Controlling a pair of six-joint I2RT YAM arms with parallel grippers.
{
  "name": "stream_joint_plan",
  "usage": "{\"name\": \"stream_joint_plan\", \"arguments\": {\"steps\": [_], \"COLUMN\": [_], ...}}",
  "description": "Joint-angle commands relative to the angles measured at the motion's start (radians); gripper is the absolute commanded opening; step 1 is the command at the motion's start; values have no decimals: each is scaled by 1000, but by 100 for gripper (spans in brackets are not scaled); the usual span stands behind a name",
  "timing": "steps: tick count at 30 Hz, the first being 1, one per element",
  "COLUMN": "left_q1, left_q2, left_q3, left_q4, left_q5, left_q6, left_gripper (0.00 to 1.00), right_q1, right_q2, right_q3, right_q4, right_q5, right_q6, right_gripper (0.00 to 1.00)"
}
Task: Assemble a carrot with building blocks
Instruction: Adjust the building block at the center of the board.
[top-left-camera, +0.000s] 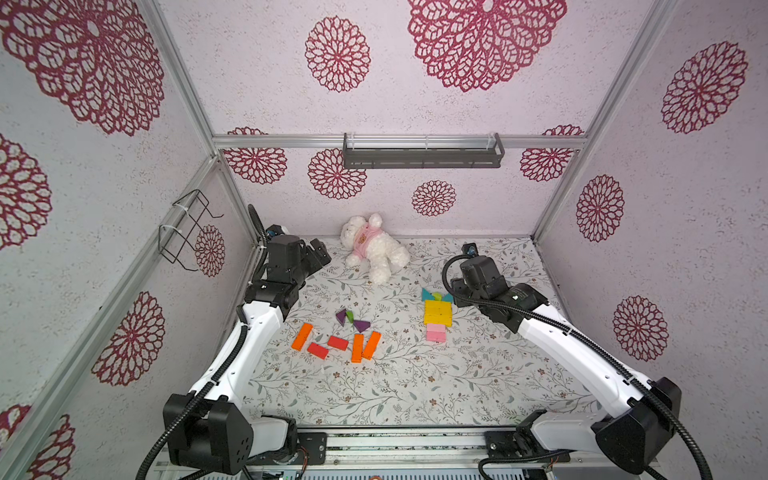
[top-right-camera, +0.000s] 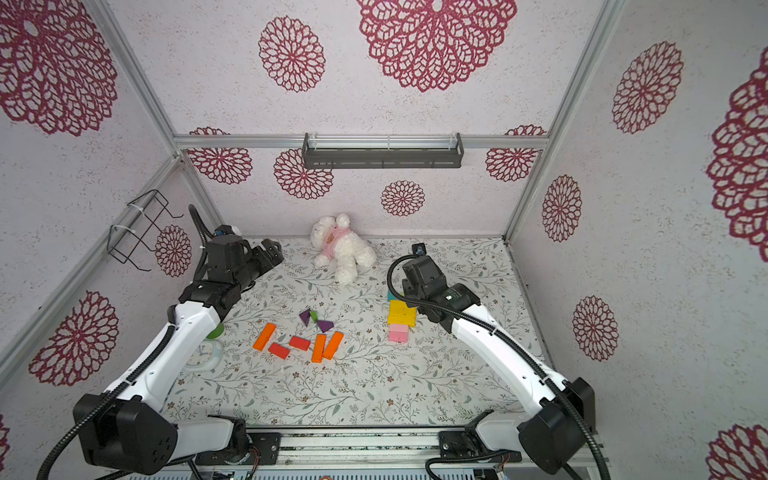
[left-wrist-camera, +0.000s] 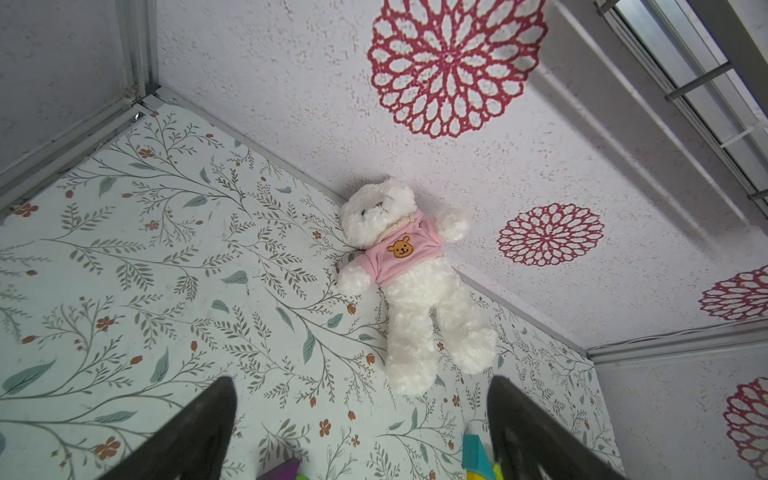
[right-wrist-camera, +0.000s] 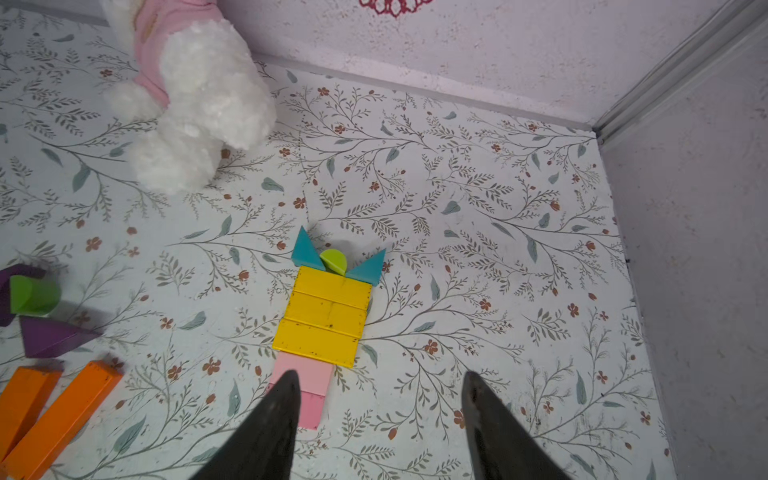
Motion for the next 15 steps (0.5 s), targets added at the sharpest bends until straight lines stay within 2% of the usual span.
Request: {"name": "stream_joint_plan", "arguments": {"steps": [1,8,11,13,15], "left_q1": [15,25,26,26,26], "left_q2": [3,-20,8,49,95], "left_q3": [-7,-87,-112,-108,-86], "left_q4": [-110,-195,-208,-230,-264], "left_q5": [-14,-18,5,34,66], "left_q6": [3,0,-3,11,40], "left_gripper": [92,93,93,93,94], "right_q1": [-33,-116,-149,-160,-163], "right_q2": [16,65,112,155,210], "right_q3": [-22,-39,-16,5,34], "right_q4": [48,121,147,161,159], "right_q5": [-20,-143,-146,-187,-204], "right_q6": [-11,-28,-6,-9,-14], "right_gripper": [62,60,60,66,75]}}
